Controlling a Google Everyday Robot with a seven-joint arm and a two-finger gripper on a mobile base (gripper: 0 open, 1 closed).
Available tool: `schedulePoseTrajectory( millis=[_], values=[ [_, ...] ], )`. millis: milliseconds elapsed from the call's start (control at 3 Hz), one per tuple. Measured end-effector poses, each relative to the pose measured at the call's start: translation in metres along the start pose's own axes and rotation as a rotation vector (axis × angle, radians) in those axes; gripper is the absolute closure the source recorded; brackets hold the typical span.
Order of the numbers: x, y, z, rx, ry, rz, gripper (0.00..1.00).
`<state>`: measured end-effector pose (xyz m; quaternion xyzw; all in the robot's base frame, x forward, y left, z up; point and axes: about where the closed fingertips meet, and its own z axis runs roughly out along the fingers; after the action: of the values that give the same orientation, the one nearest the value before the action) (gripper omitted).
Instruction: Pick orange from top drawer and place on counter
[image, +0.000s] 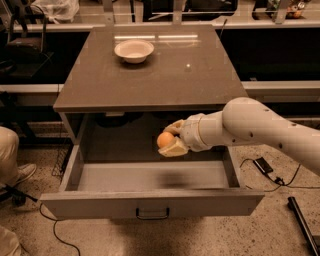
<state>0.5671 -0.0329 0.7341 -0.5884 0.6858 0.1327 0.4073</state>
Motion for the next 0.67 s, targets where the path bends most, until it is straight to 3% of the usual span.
schedulePoseTrajectory(
  millis=[333, 667],
  values=[
    [0.0, 0.0, 0.0, 0.0, 0.0, 0.0, 1.0],
    [-0.002, -0.019, -0.024, 0.036, -0.047, 0.024, 1.0]
  ],
)
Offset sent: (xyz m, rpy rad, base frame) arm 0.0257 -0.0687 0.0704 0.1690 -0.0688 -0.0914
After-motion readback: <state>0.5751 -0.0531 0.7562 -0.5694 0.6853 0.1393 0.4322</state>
